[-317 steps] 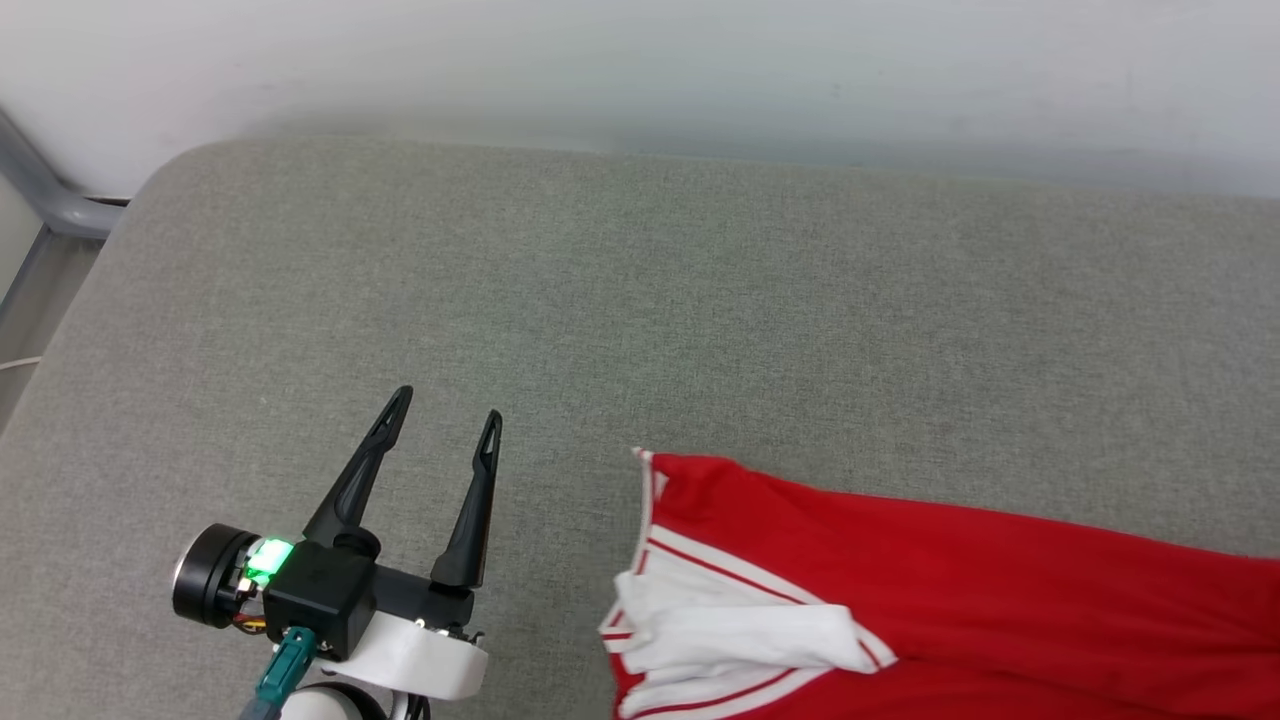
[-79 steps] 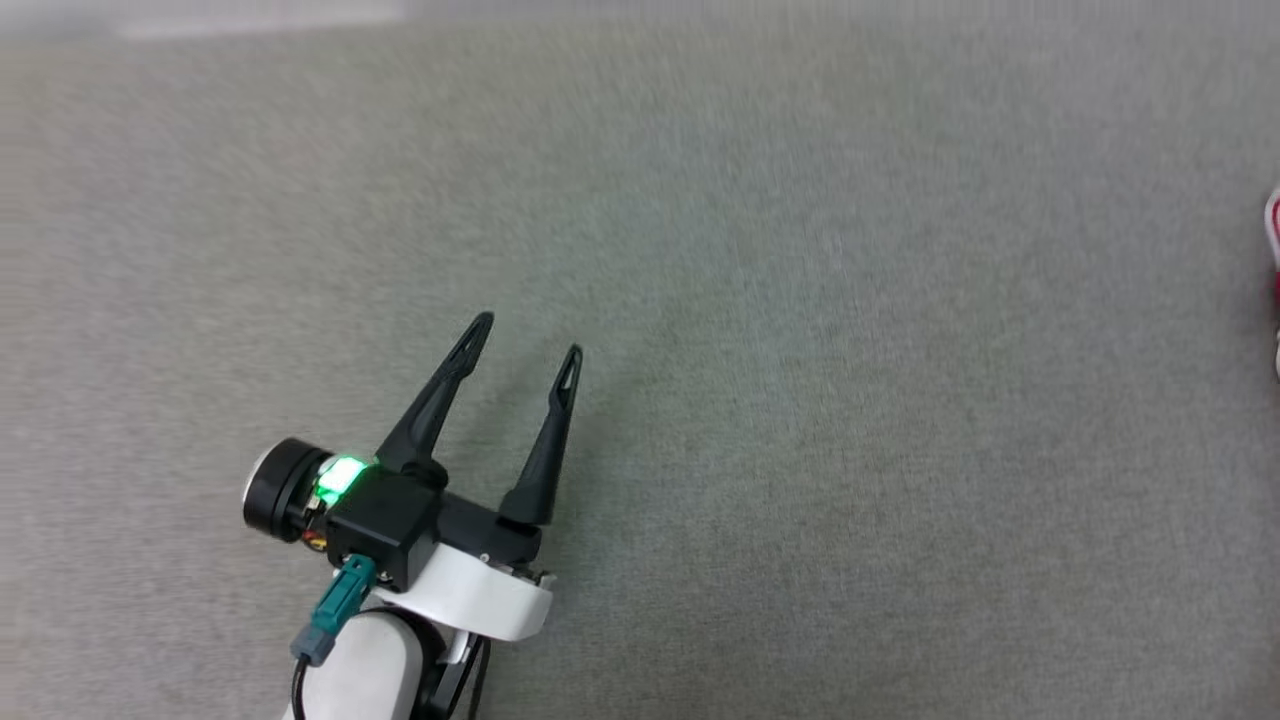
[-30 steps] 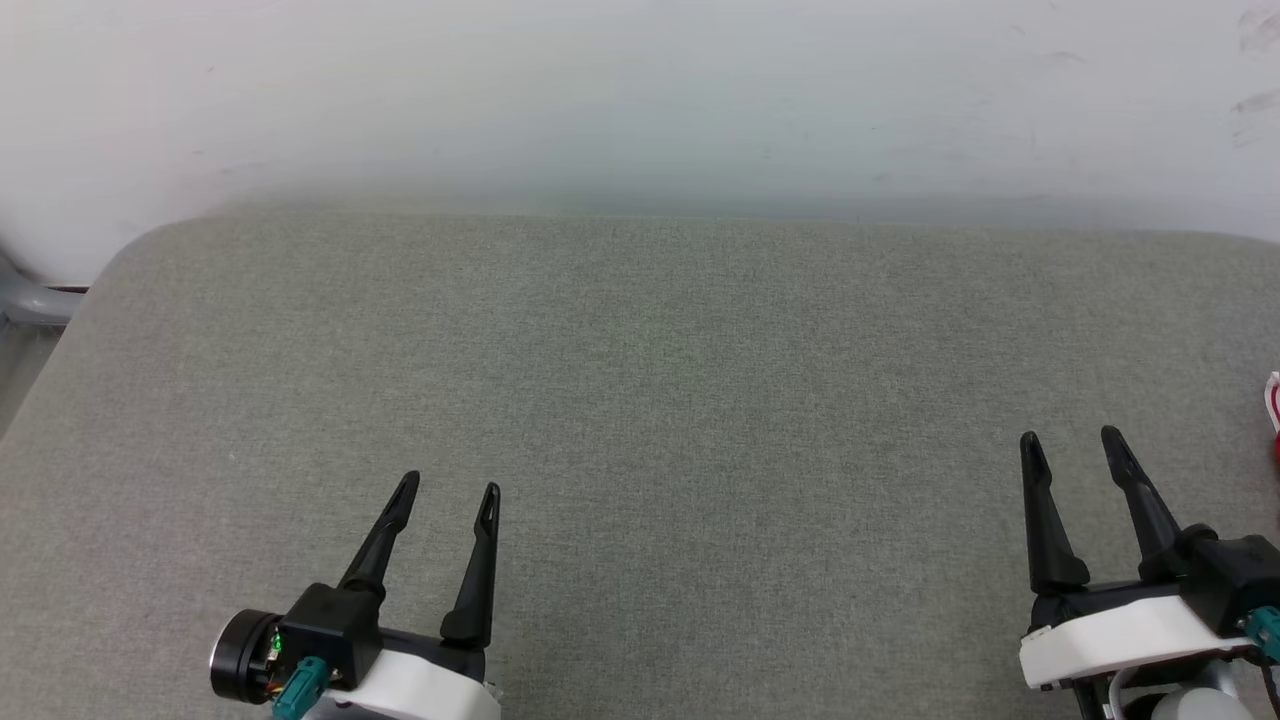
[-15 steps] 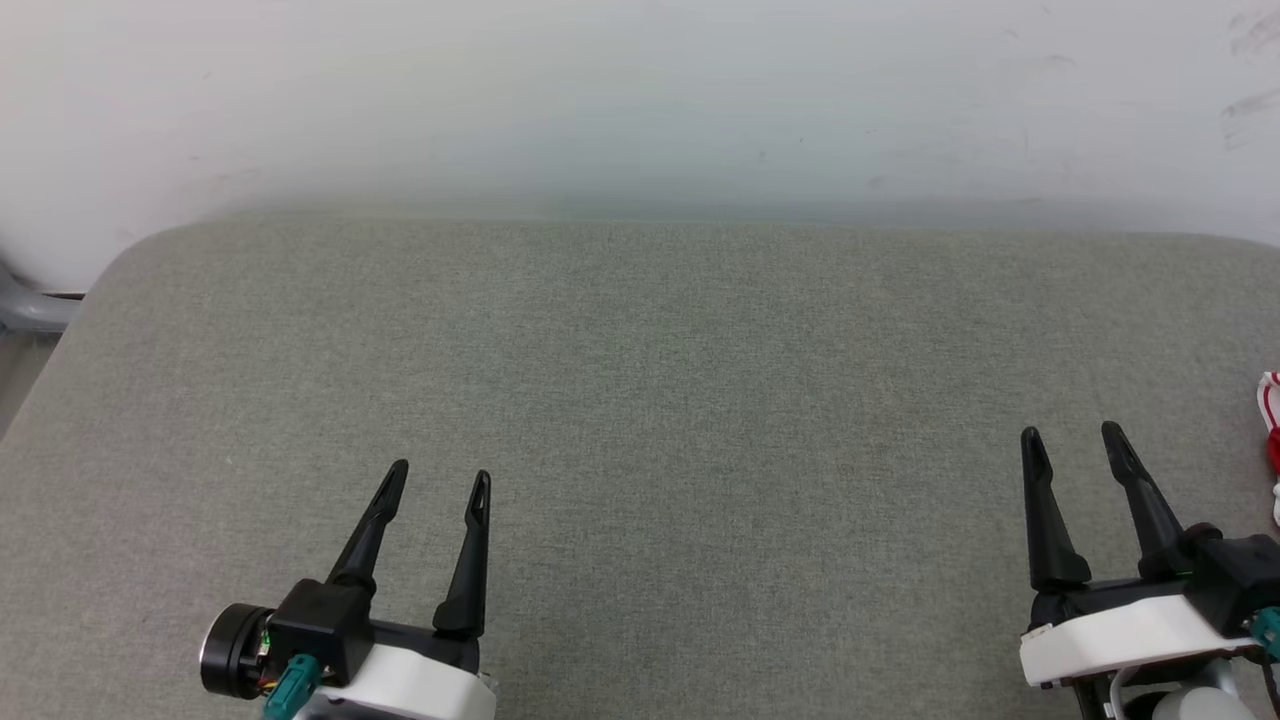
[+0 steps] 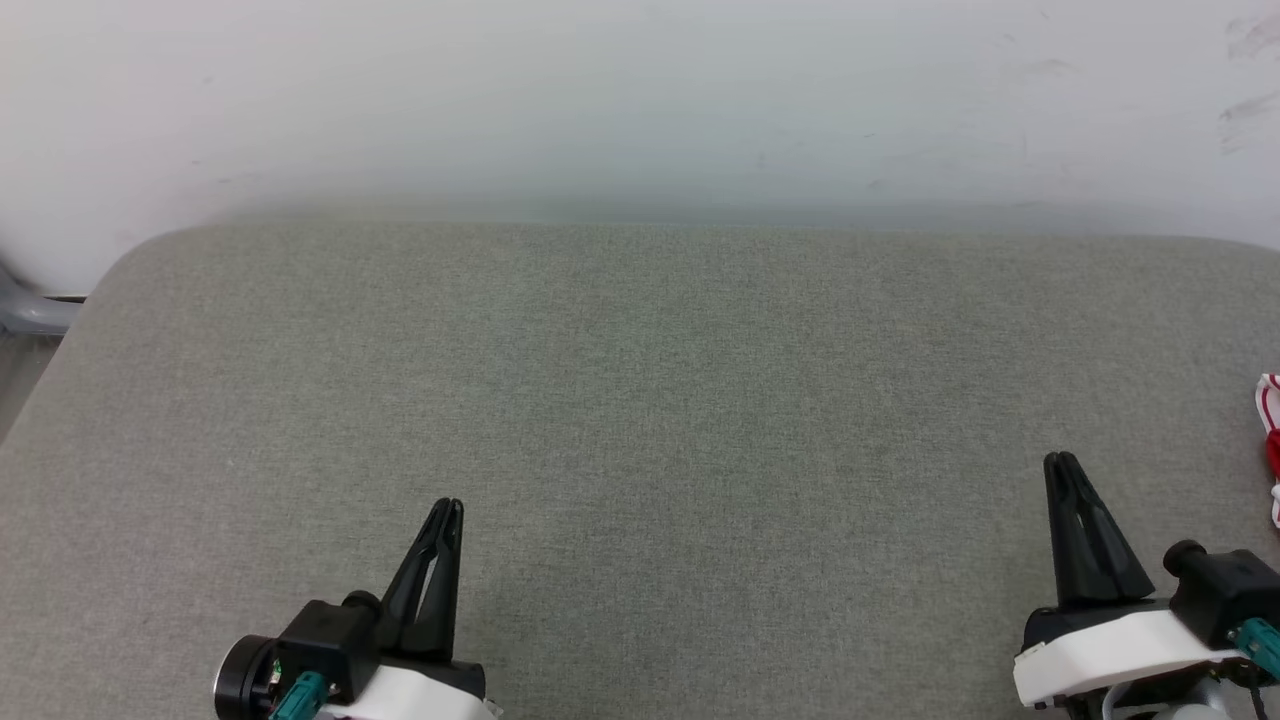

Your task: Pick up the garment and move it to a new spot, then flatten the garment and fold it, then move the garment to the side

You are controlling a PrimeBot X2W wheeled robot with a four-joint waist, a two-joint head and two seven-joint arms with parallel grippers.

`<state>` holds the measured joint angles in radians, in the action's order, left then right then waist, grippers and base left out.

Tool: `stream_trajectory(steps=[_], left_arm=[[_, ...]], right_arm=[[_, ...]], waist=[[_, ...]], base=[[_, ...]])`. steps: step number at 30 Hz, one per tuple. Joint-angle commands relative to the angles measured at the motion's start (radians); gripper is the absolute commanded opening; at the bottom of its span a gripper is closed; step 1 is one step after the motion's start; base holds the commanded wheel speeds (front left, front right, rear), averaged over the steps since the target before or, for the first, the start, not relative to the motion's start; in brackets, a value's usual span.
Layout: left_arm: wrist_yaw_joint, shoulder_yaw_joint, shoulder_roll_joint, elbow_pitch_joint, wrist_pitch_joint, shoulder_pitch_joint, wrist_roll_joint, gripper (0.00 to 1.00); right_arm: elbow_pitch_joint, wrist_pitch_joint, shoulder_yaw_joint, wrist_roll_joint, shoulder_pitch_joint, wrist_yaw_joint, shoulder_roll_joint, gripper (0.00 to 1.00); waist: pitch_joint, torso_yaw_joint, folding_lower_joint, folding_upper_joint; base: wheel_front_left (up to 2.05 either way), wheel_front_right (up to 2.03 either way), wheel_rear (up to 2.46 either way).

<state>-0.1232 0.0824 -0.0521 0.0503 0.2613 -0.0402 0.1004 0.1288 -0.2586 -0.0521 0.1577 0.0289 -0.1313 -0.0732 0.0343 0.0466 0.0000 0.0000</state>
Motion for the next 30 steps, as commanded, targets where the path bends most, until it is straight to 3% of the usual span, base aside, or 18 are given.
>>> stream_trajectory(steps=[1,30], left_arm=[[0.0,0.001,0.0,-0.012,-0.001,0.002,0.027,0.0],[-0.003,-0.032,-0.03,0.068,-0.105,0.062,0.592,0.0]], right_arm=[[-0.004,0.007,-0.003,0.027,0.006,0.0,0.0,0.0],[0.036,0.137,-0.024,0.537,0.035,0.0,0.008,0.0]], waist=[[0.0,-0.001,0.0,0.0],[-0.008,-0.011,0.0,0.0]], base=[[0.0,0.0,0.0],[0.0,0.0,0.0]])
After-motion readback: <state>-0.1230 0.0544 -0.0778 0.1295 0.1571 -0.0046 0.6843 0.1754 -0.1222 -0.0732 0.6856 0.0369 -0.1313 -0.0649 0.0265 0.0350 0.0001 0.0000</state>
